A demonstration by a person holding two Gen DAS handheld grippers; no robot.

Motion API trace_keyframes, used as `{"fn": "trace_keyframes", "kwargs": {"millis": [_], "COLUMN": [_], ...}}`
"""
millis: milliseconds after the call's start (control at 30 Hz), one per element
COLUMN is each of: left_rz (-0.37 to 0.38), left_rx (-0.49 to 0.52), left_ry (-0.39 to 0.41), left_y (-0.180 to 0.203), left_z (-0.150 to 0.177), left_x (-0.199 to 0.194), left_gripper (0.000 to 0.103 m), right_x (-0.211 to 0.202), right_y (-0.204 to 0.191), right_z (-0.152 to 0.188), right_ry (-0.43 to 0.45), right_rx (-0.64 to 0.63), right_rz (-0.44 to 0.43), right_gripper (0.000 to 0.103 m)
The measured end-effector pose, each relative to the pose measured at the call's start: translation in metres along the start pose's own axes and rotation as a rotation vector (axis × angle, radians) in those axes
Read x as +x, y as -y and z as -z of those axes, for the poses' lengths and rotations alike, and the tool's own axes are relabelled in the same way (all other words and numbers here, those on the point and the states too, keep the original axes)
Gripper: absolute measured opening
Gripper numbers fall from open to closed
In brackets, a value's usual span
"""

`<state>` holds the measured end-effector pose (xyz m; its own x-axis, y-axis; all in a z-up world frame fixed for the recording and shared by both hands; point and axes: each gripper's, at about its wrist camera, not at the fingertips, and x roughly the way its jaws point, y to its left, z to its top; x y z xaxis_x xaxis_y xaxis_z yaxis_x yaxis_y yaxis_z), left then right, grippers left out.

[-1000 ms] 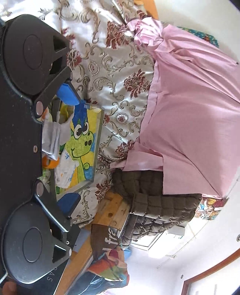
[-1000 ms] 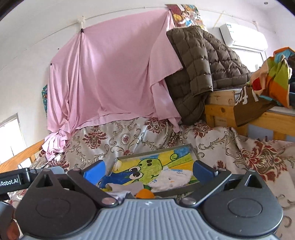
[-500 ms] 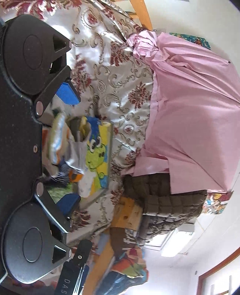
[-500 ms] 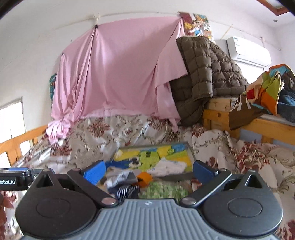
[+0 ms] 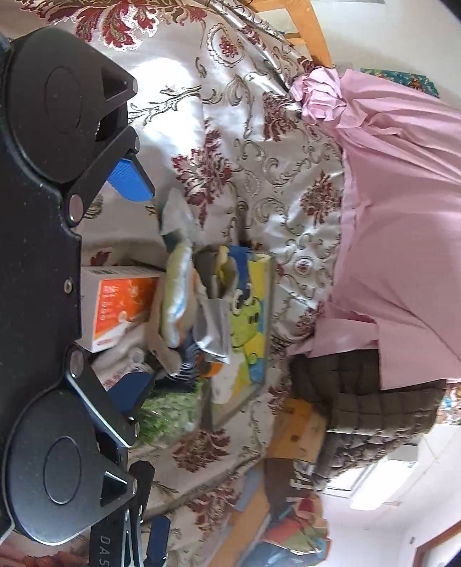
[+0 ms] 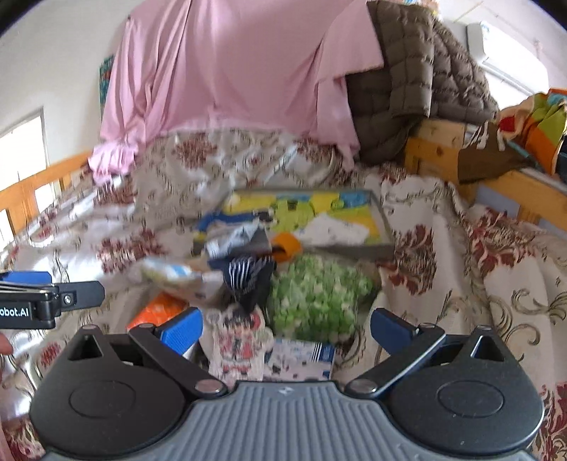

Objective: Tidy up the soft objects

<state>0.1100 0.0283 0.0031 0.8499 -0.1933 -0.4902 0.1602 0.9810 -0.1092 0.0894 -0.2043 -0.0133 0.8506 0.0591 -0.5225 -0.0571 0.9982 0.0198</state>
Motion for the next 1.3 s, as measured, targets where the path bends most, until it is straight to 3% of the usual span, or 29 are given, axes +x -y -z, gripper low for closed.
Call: {"fn": "trace_keyframes", "kwargs": {"millis": [167,333,1033,1300], "left_rz": [-0.024,-0.033,-0.033,-0.024], "left_rx": [0.019,-0.010,-0.072,0.004], "left_ry": [-0.051,-0.097,-0.148,-0.105], "left_y": [0.002,0.000,-0.003,0.005], "left_z": [0.004,0.006,0.005,0.002], "left_x": [0.009,0.019,0.030,0.044], "left_gripper": [0.102,0.102,0.102,0.102], "right_x": [0.017,0.024,0.036,0.041], "right_y": [0.001,0.000,-0.013,-0.016], "right_z": [0.004,0.007,0.009,0.011], "right_ry": [-0.101,-0.148,-0.191,-0.166], "right_rx": [0.015,0.002,-0.063,-0.083], "right_rz": [0.003,-0.005,-0.044,-0.020], "right_gripper": [0.103,0.103,0.103,0.103]}}
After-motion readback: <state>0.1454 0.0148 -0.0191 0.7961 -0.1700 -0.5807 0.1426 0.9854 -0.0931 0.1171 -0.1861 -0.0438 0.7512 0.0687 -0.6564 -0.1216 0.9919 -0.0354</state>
